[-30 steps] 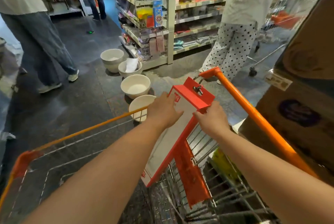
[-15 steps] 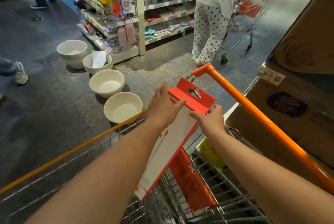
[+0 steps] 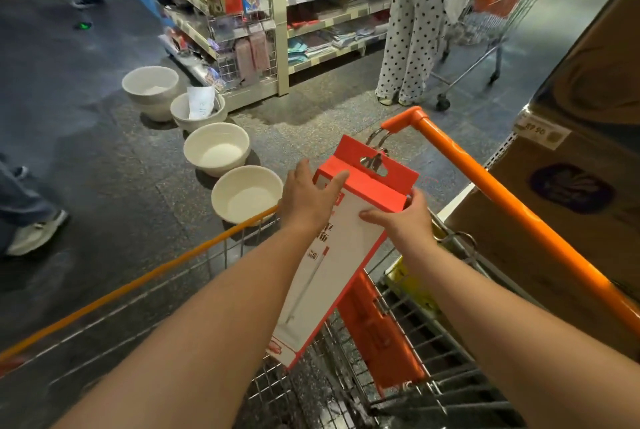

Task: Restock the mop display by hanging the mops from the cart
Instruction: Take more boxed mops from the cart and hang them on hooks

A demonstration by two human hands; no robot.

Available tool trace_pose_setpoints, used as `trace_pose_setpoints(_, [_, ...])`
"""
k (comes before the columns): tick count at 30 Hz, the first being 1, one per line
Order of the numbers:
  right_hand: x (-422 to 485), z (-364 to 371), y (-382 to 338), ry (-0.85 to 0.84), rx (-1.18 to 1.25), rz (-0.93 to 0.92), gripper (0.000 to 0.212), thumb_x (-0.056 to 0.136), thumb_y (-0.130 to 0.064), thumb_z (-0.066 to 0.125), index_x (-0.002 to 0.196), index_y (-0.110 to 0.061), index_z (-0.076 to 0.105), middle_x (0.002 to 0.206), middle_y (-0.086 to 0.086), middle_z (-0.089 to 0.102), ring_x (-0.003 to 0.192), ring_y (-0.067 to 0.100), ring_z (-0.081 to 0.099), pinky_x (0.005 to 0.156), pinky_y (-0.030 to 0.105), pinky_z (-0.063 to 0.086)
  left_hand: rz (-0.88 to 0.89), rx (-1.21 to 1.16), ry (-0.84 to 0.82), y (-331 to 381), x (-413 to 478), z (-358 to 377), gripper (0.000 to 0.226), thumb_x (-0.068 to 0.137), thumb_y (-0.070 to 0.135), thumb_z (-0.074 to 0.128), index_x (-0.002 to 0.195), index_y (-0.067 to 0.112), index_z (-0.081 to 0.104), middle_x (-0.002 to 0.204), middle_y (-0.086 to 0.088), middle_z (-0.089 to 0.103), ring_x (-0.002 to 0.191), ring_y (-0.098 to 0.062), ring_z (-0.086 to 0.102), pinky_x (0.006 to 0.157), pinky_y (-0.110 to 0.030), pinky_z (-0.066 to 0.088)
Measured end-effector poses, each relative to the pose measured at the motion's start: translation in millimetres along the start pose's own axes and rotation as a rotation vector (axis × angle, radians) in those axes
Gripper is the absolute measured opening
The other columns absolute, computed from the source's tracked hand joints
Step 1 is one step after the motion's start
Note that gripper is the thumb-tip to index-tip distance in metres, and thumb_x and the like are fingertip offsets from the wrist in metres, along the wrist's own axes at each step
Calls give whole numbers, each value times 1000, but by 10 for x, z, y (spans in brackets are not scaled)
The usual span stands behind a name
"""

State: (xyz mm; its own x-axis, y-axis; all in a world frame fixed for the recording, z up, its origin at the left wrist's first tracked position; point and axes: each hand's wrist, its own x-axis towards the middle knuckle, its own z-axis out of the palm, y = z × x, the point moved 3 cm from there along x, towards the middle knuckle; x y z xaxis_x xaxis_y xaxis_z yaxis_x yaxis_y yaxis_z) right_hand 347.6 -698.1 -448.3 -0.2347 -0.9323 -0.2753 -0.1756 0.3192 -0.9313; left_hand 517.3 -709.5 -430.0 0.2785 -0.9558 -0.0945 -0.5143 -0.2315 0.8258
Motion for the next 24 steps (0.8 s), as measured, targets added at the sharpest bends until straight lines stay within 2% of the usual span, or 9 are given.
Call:
trace_pose_setpoints(3, [-30,17,15,-79,80,10,76,60,0,86,123,-15,46,111,5,64,102,22,64,88,40,52,-24,-49,3,-63,-89,-53,52,86,57,57,115,13,61,116,-10,51,112,-24,52,95,-37,43])
trace_pose_setpoints(6, [-83,45,25,-135,115,8,79,59,-5,88,124,-17,45,110,3,65,100,20,64,90,45,53,-44,-141,67,-107,-244,-72,49,78,64,57,91,18,65,101,-8,60,95,-22,59,83,-36,48])
trace_pose_setpoints(9, [-165,60,24,-161,88,-28,78,49,-15,92,114,-23,51,107,1,67,98,19,65,90,46,53,-143,-332,103,-143,-449,-106,37,83,46,67,107,18,63,102,-2,68,92,-17,64,80,-34,52])
trace_pose_setpoints(11, [-248,71,0,-180,79,-71,74,49,-12,93,111,-24,53,105,0,68,96,18,65,89,45,54,-172,-419,114,-171,-579,-170,36,84,30,71,115,15,61,101,0,68,92,-16,65,80,-33,54])
trace_pose_setpoints(15, [-475,188,-60,-293,44,-145,72,46,-15,93,106,-29,54,102,-3,67,94,18,66,86,47,55,-172,-397,172,-247,-904,-420,40,81,0,70,116,14,56,90,8,62,80,-3,58,60,-10,46])
trace_pose_setpoints(17, [-625,264,-141,-351,17,-199,72,41,-20,92,101,-34,55,100,-5,68,93,18,67,84,47,56,-195,-363,213,-306,-1107,-554,47,77,-8,69,117,14,55,91,6,61,80,-4,56,56,-6,42])
trace_pose_setpoints(19, [-784,321,-264,-411,-26,-263,80,35,-30,91,106,-34,55,102,-7,67,95,17,66,85,46,55,-212,-366,278,-341,-1311,-682,52,74,-10,72,118,13,55,98,1,62,86,-10,57,59,-8,42])
trace_pose_setpoints(22, [-978,352,-479,-501,-52,-333,83,43,-19,93,116,-28,55,106,-6,67,98,16,64,88,44,54,-199,-421,373,-327,-1572,-842,58,70,-9,77,119,14,55,102,-1,62,95,-15,59,73,-18,46])
trace_pose_setpoints(24, [-1117,366,-653,-551,-40,-367,84,40,-20,93,116,-26,57,103,-6,69,95,16,66,87,44,55,-172,-460,457,-257,-1741,-974,64,68,-7,80,122,13,53,103,0,62,94,-15,60,78,-23,47])
